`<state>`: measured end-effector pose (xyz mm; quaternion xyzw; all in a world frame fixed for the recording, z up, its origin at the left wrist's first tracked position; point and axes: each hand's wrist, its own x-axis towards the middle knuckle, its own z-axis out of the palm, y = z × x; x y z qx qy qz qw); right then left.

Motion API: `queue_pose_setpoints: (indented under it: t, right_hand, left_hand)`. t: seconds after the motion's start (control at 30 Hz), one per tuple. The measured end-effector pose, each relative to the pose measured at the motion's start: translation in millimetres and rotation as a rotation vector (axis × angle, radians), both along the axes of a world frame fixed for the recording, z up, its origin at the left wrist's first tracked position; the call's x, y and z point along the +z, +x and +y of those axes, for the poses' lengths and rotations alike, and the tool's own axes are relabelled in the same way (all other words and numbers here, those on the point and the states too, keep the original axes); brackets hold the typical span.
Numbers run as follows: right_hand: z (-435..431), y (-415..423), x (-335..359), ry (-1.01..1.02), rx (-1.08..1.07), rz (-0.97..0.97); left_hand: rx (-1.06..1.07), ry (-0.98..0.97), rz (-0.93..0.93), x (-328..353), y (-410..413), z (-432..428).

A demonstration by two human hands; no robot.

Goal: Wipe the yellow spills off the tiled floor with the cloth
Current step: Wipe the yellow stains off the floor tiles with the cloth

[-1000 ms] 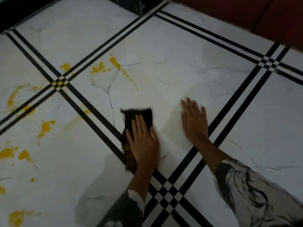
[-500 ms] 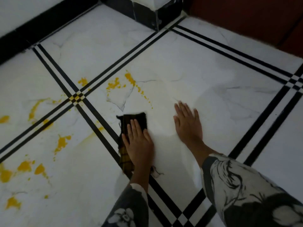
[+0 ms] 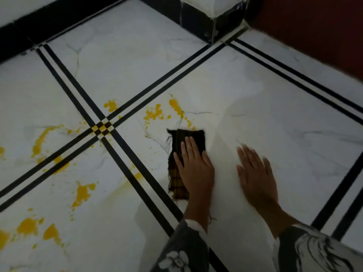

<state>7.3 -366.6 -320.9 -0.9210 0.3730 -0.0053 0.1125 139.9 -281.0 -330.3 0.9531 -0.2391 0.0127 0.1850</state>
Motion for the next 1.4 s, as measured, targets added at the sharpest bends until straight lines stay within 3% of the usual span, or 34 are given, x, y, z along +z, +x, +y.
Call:
queue_pose_setpoints:
  t: [0.27,0.47,0.6,0.77,0.9,1.03,1.13,1.23,1.33,1.4]
  right_hand:
    - [-3.7,0.7,-1.1,0.031,-0.031,0.067]
    - [-4.0,1.3,-2.2,0.024,-0.029,0.074]
    - [-2.8,2.8,1.6,0.011,-0.045,0.046]
    - [4.0,49.7,19.7,-0.001,-0.221,-0.097]
    - [-12.1,102.4,20.6,0.020,-0.105,-0.045]
    - [-45.5,148.0,7.7,0.025,-0.103,-0.072]
    - [-56.4,179.7,5.7,-0.035,-0.013,-0.096]
    - [-56.0,198.5,4.7,-0.028,0.043,-0.090]
    - [-53.3,201.2,-0.1,-0.007,0.059,-0.081]
    - [-54.7,199.9,-3.1,-0.030,0.060,-0.074]
  left_hand:
    - [-0.206,-0.022,0.014,0.7,14.9,-37.4]
    - [-0.123,-0.011,0.069,2.9,31.1,-67.0]
    - [-0.296,0.083,0.078,11.0,52.6,-61.4]
    - [-0.109,0.078,0.038,9.2,65.1,-9.7]
    - [-0.300,0.080,0.139,16.4,25.9,8.1]
    - [-0.366,0.171,0.093,20.5,101.1,-46.1]
    - [-0.297,0.232,0.081,10.3,159.8,-38.1]
    - [-0.126,0.182,0.028,7.4,140.6,-0.7]
    - [-0.180,0.169,0.107,11.3,94.4,-4.4]
    - [-0.272,0.174,0.138,18.7,106.8,-33.6]
